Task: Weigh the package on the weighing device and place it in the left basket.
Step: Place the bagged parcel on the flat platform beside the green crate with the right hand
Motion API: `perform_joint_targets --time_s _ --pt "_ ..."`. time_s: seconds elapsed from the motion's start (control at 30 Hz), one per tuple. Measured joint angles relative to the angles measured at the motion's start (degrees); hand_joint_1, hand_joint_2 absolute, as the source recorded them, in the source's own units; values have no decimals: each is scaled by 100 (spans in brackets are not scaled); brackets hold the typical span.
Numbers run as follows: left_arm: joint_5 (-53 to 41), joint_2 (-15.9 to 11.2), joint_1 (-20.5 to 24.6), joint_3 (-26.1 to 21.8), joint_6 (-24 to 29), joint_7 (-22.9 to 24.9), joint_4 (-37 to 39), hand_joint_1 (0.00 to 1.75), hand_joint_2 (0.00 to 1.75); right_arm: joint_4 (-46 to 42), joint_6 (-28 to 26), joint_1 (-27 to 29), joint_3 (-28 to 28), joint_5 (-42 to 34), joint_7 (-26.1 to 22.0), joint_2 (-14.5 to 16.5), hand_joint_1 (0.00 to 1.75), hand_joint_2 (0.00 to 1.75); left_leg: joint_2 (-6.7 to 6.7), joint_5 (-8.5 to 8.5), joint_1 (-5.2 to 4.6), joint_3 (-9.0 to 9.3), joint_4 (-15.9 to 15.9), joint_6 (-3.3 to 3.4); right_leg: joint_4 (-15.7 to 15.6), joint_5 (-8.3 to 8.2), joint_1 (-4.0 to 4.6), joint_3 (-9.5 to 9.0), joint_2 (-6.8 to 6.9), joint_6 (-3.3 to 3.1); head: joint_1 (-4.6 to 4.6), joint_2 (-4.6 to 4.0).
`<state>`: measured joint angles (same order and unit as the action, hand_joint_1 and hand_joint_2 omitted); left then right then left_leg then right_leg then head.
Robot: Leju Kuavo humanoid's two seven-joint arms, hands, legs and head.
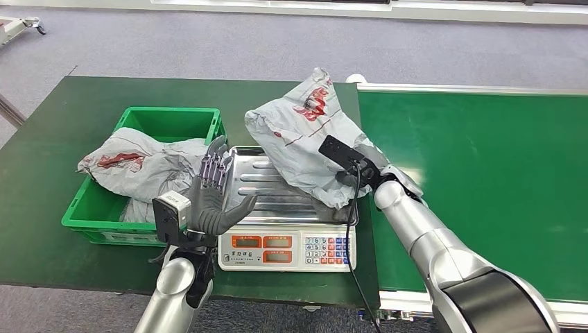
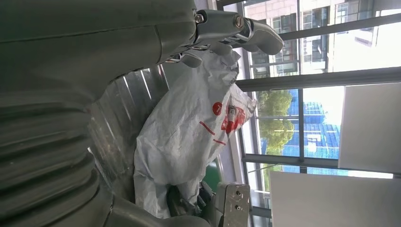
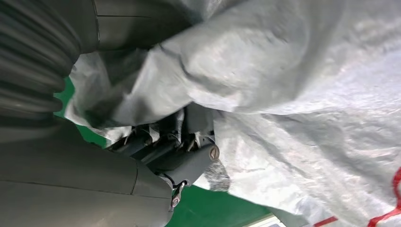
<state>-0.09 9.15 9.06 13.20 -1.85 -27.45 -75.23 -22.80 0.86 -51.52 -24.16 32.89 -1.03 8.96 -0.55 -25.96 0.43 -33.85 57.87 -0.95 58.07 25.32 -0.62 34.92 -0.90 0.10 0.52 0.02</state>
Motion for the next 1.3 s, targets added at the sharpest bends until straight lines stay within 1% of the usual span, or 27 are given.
perform_joint_targets --time_s 0.07,0.23,0.33,0.47,0.7,0.93,1.3 --pt "-5 -1 -2 -1 23 -2 -1 0 175 -20 -100 10 -13 44 -13 0 175 175 0 0 0 -1 0 0 0 0 -1 0 0 0 0 0" --pt "-23 -2 -40 -2 115 -22 -23 0 175 -156 -540 20 -144 287 -46 5 175 175 -1 0 0 -3 0 0 0 0 -1 0 1 0 -1 0" --pt "-49 -2 -91 -2 170 -53 -49 0 175 -337 -672 44 -254 431 -144 52 175 175 -1 0 0 -4 0 0 0 0 0 2 1 0 -1 0" --pt "-68 -1 -138 -2 223 -110 -54 0 175 -686 -548 143 -486 606 -255 174 175 175 0 0 2 -6 -1 0 1 1 3 5 0 -1 -1 0" --pt "-136 28 -232 -4 275 -168 -156 0 175 -1308 -161 426 -1179 693 -297 415 175 175 0 -1 4 -10 -2 -1 1 4 5 9 -1 -5 1 0" --pt "-176 31 -292 -62 290 -168 -276 0 175 -1727 -92 605 -1629 468 -407 439 175 175 -1 0 3 -12 -2 -1 1 4 2 9 0 -4 0 0" --pt "-198 33 -290 -69 289 -190 -283 0 175 -2024 -70 672 -1913 302 -468 438 175 175 -2 0 3 -13 -2 -1 1 4 4 10 1 -4 1 0"
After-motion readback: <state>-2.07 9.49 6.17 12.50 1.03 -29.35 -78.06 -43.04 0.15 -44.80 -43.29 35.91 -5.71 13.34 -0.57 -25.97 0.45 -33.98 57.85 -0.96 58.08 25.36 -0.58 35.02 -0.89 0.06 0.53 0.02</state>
